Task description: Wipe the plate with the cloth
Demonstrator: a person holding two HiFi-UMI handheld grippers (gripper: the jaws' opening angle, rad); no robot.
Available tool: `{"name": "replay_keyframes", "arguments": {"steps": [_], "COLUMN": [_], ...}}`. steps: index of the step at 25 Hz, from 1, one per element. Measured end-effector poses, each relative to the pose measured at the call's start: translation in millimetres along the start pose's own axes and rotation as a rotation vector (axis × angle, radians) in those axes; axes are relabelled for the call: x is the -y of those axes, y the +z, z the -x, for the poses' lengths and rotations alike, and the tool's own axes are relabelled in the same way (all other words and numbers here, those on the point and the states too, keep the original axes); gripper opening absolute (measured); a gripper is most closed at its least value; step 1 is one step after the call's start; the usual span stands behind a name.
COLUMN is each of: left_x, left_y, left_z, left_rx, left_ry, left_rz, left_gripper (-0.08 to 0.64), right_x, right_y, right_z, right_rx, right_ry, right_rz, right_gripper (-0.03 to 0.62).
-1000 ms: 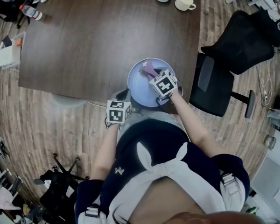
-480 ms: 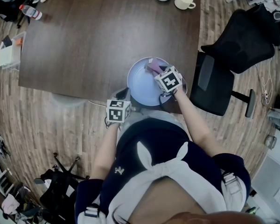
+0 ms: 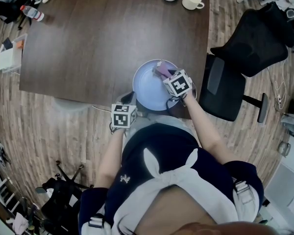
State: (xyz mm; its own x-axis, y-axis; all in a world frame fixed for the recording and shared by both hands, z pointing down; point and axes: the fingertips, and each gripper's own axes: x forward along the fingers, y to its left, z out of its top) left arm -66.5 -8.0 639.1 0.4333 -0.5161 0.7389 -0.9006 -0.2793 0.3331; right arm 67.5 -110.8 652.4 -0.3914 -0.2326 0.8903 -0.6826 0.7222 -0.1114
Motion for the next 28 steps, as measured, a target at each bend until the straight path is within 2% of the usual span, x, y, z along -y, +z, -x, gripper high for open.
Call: {"name": "replay_keyframes", "arguments": {"steps": [11,25,28], "left_x": [-0.8,1.2,1.0], "left_y": [-1.7,-2.0,-3.0], "left_z": [1.2,2.9,4.2], "left_rx": [0.001,0.004,0.004], "left_ry": [0.009,0.012,0.010], "left_rz": [-0.002,0.003,0.001], "left_gripper": [0.006,0.006,0.006], "right_x": [-10.9,-44.4,-57.5], "right_y": [-7.6,-4.6,-5.0], "right_z": [1.0,-2.7,0.2], "right_rx": [0.009,0.047,0.028], "right_ry": [0.020,0.064,0.072], "right_rz": [-0.061,-0.004,-0.002], "right_gripper": [0.124,0.124,0.124]}}
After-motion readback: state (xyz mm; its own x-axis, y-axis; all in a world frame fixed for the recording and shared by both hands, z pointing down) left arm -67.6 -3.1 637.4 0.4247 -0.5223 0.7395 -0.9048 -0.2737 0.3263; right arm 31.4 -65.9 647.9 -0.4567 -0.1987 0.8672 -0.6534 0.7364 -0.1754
